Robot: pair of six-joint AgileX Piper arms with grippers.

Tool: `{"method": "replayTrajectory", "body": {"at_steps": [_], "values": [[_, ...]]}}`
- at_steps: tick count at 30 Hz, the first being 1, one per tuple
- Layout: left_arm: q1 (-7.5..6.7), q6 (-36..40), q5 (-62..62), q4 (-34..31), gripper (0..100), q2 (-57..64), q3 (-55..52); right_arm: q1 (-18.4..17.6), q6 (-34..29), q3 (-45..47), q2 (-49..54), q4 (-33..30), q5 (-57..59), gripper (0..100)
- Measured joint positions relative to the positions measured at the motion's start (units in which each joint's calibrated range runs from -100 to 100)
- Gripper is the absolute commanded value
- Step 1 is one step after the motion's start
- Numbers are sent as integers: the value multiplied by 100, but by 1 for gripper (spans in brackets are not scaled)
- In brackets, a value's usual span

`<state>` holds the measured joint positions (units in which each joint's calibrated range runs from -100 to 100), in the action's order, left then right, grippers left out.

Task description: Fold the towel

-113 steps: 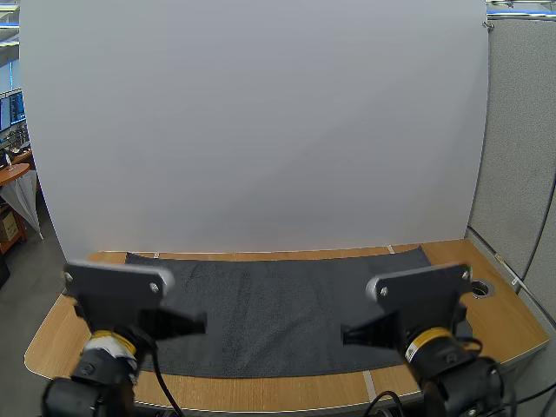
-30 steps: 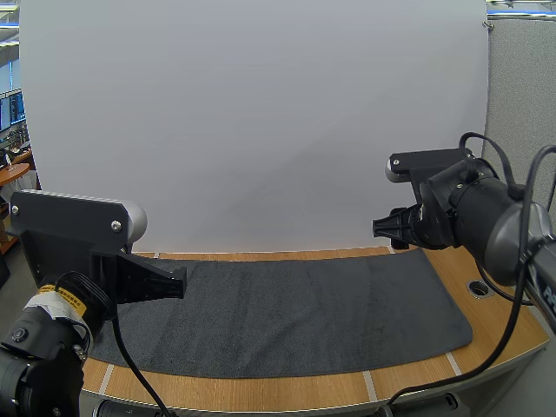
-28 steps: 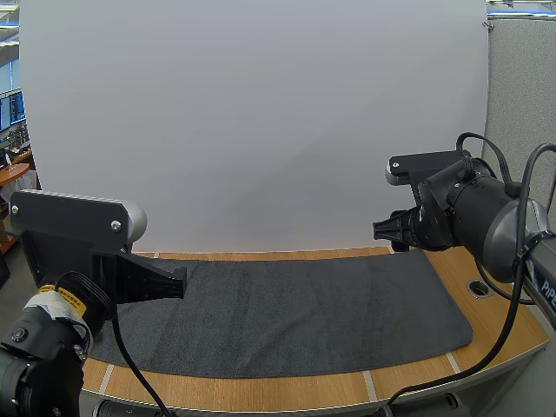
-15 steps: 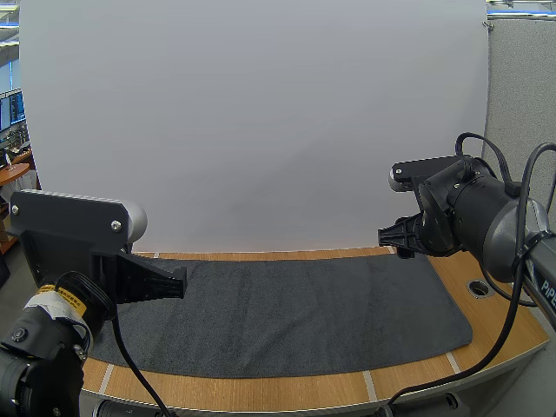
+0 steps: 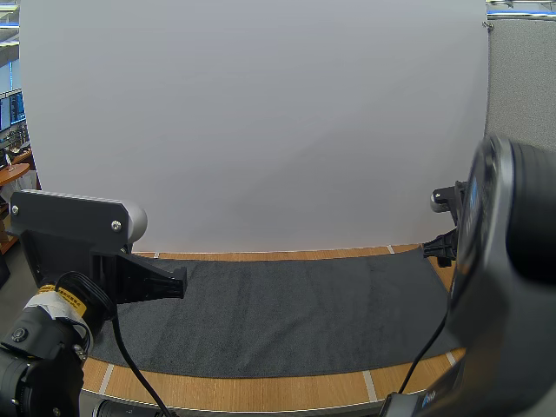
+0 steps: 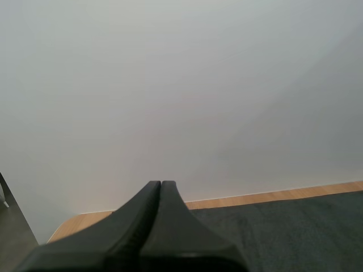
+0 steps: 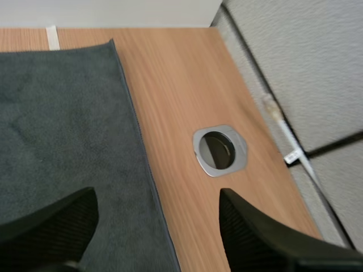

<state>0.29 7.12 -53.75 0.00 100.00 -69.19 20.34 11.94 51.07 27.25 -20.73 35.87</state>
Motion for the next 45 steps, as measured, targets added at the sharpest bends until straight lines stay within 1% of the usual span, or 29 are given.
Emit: {"method": "replayTrajectory", "body": {"at_steps": [1,3,9,11,13,17,21,22,26,27,28,31,38,45], "values": [[0,0,0,0,0,0,0,0,110,-245,-624,27,-90,100],[0,0,0,0,0,0,0,7,171,-496,-1183,27,-133,100],[0,0,0,0,0,0,0,38,328,-1058,-2179,73,-252,100],[0,0,0,0,0,0,0,38,376,-1198,-2363,73,-255,100],[0,0,0,0,0,0,0,46,539,-1489,-2775,240,-255,100],[0,0,0,0,0,0,0,52,714,-1643,-3018,424,-255,100],[0,0,0,0,0,0,0,52,1081,-1873,-3344,797,-160,100],[0,0,0,0,0,0,0,52,1367,-2019,-3497,1098,36,100],[0,0,0,0,0,0,0,52,1716,-2167,-3675,1524,276,100],[0,0,0,0,0,0,0,52,2039,-2299,-3753,1939,551,100],[0,0,0,0,0,0,0,52,2203,-2368,-3798,2142,718,100],[0,0,0,0,0,0,0,52,2459,-2502,-3873,2452,988,100],[0,0,0,0,0,0,0,60,2693,-2578,-4177,2647,1024,100],[0,0,0,0,0,0,0,85,2722,-2623,-4220,2668,986,100]]}}
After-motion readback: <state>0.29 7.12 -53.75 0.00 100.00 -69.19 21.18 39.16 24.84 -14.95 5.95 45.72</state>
